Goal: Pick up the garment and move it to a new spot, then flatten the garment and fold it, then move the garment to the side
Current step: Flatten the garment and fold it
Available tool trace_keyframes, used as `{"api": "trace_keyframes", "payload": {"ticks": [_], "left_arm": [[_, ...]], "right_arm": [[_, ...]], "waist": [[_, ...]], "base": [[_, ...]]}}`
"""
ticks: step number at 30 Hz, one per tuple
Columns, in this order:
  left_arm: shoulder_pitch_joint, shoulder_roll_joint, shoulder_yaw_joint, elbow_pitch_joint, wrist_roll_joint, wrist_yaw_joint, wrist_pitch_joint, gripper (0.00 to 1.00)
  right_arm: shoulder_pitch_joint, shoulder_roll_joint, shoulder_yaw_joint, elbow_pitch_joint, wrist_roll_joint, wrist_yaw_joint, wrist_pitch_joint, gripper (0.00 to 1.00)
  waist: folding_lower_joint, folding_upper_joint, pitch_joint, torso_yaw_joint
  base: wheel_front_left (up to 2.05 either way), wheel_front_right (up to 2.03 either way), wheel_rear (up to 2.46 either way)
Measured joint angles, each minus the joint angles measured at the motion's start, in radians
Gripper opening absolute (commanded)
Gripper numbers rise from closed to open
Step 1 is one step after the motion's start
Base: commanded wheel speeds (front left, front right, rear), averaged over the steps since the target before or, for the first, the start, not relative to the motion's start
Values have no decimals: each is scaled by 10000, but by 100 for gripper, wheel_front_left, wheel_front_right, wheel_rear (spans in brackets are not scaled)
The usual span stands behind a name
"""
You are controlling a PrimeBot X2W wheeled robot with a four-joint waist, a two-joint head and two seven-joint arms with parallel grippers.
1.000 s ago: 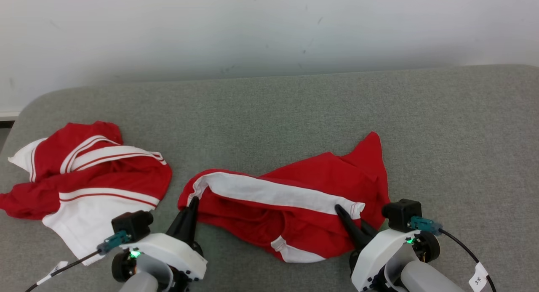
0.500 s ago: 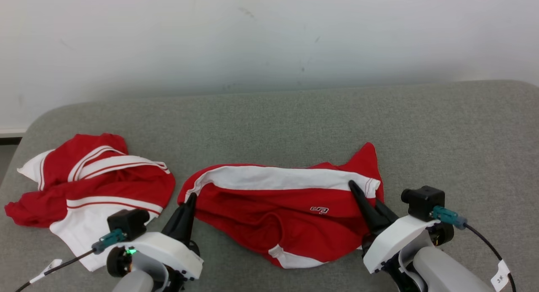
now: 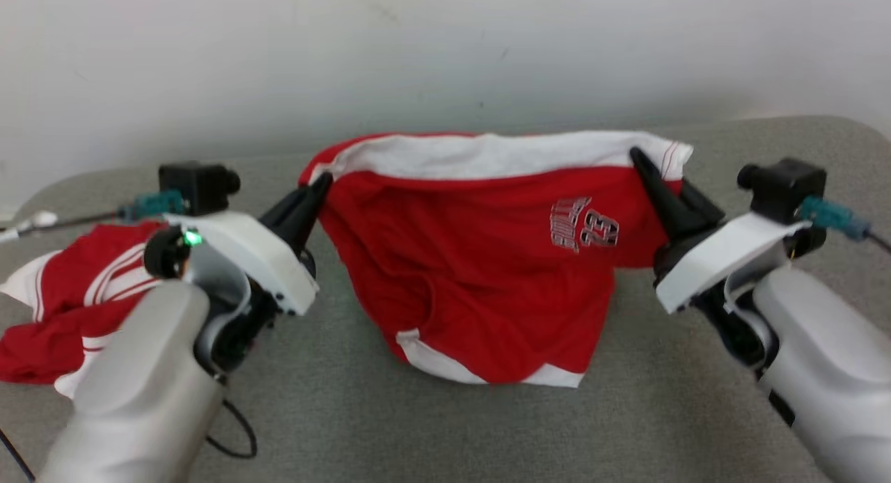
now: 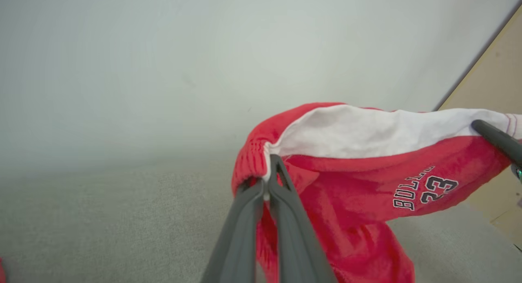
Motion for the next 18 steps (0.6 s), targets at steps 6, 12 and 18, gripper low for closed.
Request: {"api": "trace_keyframes", "payload": {"ticks": [6, 12, 18], "left_arm": [[-2334, 286, -374, 320, -1001, 0, 1446, 0], [-4684, 546, -704, 1011, -1668, -2, 2447, 0], [-6917, 640, -888, 1881, -1960, -27, 2736, 0]], "right_arm": [[-1738, -456, -67, -17, 583, 0, 554, 0], [-3803, -802, -79, 332, 932, 2, 755, 0], [-5808, -949, -309, 1026, 1227, 2, 851, 0]], "waist": [[1, 0, 933, -80], [1, 0, 2031, -148], [2, 1, 3132, -207]], "base": [[0, 0, 0], [0, 0, 0], [0, 0, 0]]}}
